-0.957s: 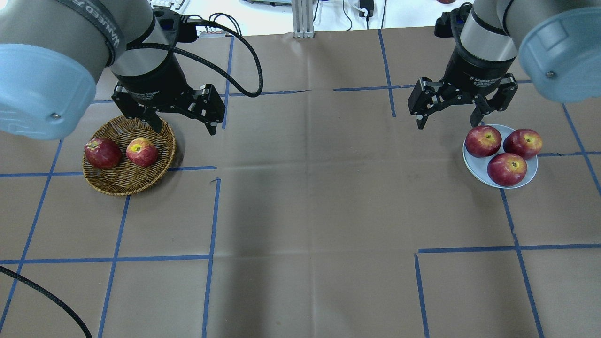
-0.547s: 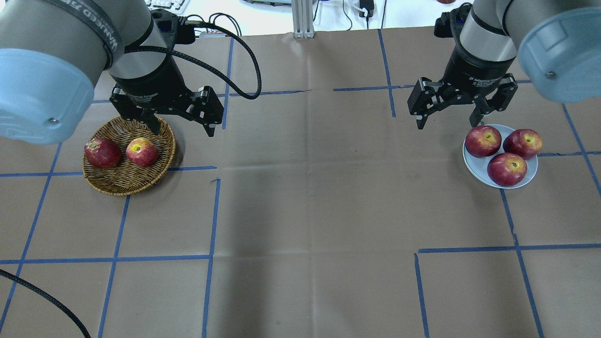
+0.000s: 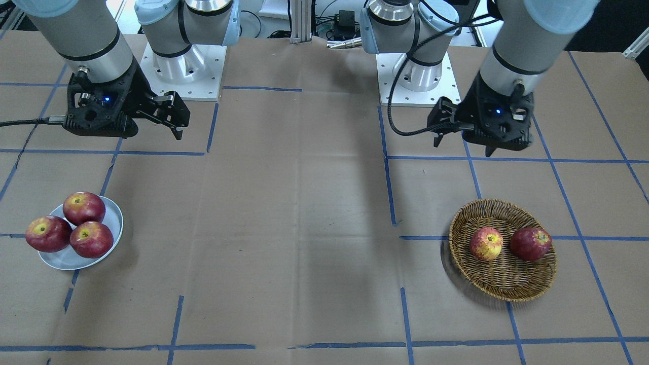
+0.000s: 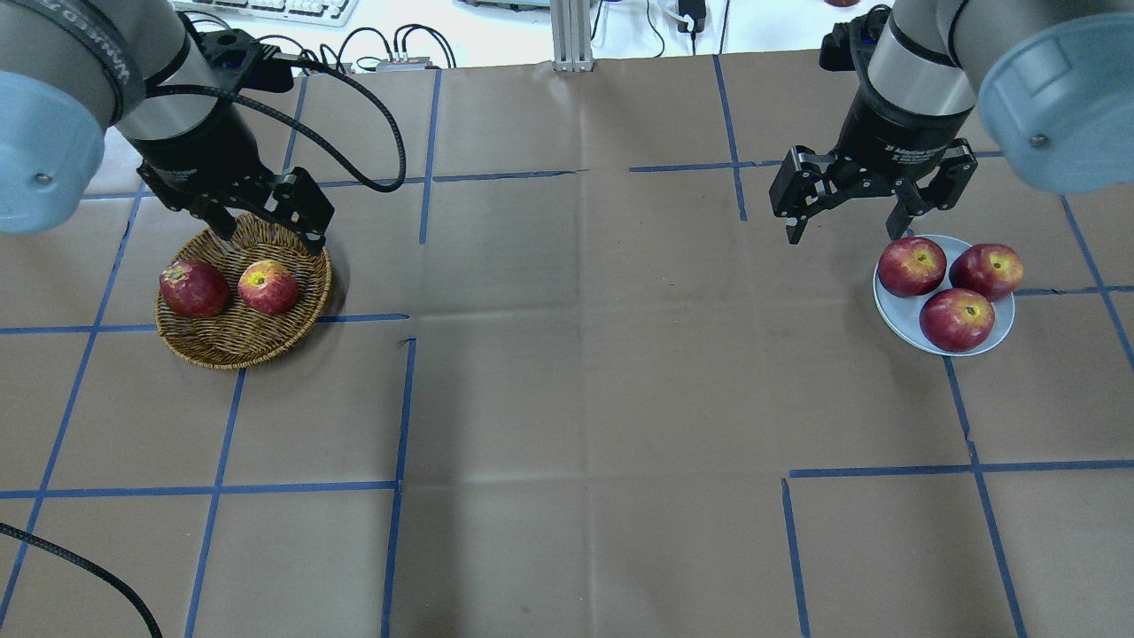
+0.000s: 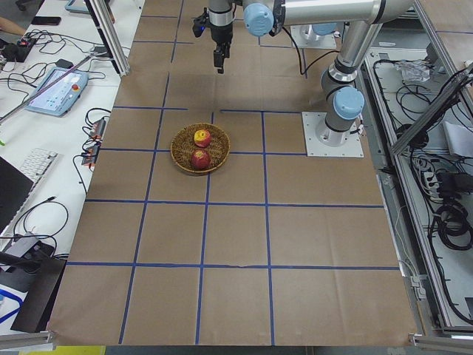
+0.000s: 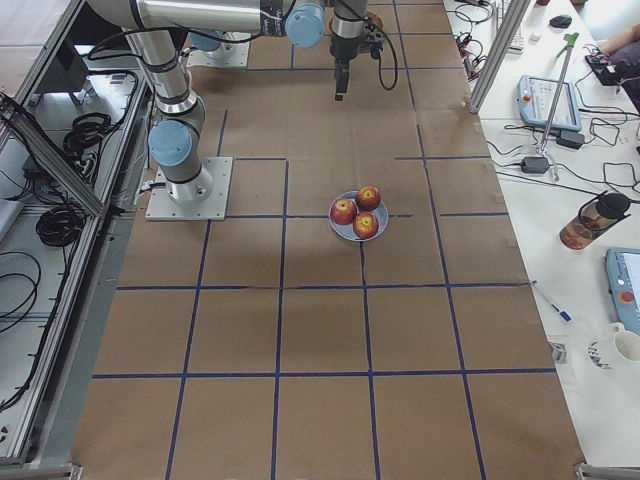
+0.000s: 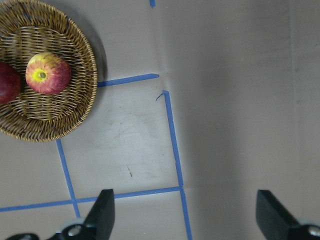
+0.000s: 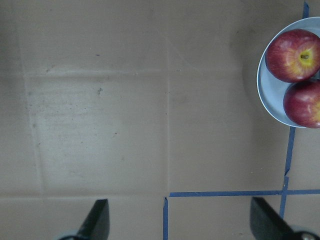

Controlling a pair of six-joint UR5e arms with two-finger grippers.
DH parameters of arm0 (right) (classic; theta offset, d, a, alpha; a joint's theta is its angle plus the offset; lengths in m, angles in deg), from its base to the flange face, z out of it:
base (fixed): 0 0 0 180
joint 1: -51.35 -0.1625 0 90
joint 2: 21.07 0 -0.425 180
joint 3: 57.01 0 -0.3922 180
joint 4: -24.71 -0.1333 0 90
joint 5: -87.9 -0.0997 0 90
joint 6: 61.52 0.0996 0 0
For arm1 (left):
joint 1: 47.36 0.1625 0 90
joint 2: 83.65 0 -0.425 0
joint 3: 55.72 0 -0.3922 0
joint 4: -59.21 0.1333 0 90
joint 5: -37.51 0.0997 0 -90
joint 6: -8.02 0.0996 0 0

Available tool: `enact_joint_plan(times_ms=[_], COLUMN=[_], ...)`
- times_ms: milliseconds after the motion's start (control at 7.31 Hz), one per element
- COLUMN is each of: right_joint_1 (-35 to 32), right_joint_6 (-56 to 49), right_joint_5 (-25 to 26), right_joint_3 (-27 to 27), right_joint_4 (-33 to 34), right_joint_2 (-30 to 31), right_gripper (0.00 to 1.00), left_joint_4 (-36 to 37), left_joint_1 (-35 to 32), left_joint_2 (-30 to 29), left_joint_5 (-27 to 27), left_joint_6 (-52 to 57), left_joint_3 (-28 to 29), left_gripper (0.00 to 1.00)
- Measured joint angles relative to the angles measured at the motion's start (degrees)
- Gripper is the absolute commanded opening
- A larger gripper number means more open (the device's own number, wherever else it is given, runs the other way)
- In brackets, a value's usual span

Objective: Transfer apple from basket to plate
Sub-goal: 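Lower the left gripper into the basket and grasp the yellow-red striped apple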

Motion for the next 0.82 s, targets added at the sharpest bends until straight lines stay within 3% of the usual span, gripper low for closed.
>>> enact_joint_plan(times_ms=[821], right_joint_1=[0.0], right_joint_6=[0.0], right_joint_5=[0.0], right_joint_3=[0.0], right_joint_4=[0.0], right_joint_2=[0.0], right_gripper=[1.0], left_joint_4=[27.8], left_joint_1=[10.0], left_joint_2=[-17.9], left_joint_5=[0.0], left_joint_6=[17.7], left_joint_3=[-8.3], left_gripper=[0.99])
